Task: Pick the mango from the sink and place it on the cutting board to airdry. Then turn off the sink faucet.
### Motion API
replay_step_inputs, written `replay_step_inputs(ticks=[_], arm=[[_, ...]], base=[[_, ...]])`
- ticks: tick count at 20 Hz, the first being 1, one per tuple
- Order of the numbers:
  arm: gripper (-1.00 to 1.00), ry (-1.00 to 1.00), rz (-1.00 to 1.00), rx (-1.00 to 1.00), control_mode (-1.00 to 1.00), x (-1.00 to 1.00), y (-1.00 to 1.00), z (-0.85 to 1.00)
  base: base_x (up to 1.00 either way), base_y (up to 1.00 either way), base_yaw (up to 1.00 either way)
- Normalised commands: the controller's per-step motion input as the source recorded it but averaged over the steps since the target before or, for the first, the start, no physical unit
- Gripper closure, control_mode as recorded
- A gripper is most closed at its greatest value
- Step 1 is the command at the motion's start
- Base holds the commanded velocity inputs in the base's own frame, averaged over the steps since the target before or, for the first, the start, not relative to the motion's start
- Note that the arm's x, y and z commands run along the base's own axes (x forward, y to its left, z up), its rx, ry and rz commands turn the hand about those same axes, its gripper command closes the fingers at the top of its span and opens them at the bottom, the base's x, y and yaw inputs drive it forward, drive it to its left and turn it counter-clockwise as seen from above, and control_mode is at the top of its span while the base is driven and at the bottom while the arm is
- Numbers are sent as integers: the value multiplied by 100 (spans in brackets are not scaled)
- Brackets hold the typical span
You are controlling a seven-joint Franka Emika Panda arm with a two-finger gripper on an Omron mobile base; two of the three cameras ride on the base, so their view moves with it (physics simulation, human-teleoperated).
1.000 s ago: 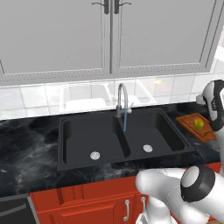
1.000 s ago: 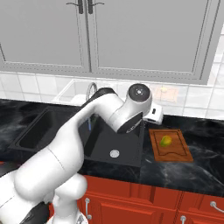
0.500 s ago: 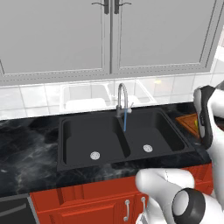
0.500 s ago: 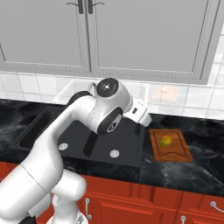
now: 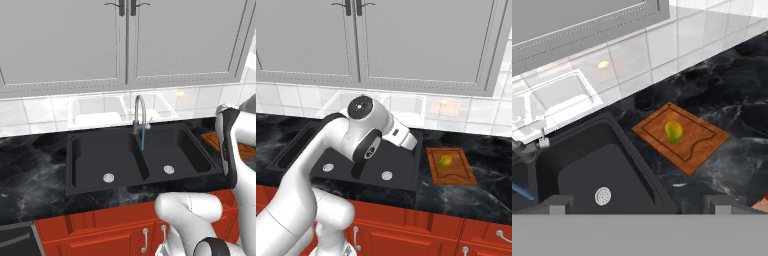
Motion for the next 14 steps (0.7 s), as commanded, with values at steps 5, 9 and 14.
replay_step_inputs(ticks=[5,9,14], arm=[[-100,2,25,2,-100,-15,2,4],[-100,7,29,2,-100,-6,1,22],[-100,1,17,0,-100,-7,2,33]], base=[[0,0,0],[0,0,0],[0,0,0]])
